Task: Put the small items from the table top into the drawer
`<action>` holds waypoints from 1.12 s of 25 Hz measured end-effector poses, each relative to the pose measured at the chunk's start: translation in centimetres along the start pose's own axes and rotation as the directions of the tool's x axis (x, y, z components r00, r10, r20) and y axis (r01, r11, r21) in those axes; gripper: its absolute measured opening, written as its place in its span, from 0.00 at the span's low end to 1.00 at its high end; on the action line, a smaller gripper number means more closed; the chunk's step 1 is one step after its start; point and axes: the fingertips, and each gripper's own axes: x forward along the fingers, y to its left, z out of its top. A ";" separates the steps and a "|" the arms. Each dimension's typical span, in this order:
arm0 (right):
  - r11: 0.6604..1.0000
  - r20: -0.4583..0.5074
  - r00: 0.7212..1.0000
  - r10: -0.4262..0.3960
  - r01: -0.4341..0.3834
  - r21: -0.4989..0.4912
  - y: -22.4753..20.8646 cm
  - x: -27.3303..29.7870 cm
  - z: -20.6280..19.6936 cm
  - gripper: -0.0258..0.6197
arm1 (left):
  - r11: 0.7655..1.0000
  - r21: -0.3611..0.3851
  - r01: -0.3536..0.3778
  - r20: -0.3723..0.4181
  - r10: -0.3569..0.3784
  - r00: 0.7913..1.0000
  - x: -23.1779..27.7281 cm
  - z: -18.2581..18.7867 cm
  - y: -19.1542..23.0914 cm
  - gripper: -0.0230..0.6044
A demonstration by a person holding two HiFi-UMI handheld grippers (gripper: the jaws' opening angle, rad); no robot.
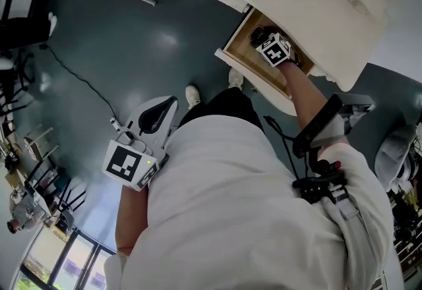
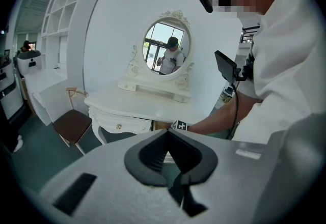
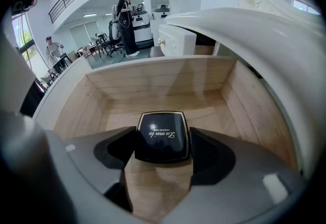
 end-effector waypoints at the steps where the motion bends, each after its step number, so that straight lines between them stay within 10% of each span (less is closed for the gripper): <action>1: 1.000 0.001 1.000 0.002 -0.002 -0.003 0.0 0.0 -0.1 0.55 | 1.000 0.000 -0.001 -0.001 0.001 1.000 0.0 0.0 0.0 0.04; 17: 0.999 0.027 0.998 -0.054 0.055 -0.004 0.7 -3.1 0.0 0.53 | 0.997 0.056 0.060 0.040 -0.062 0.997 -0.7 0.2 -0.5 0.04; 28: 0.965 0.065 0.971 -0.229 0.217 0.147 3.1 -10.5 0.6 0.04 | 0.968 0.149 0.203 0.087 -0.217 0.972 -2.6 0.0 0.8 0.04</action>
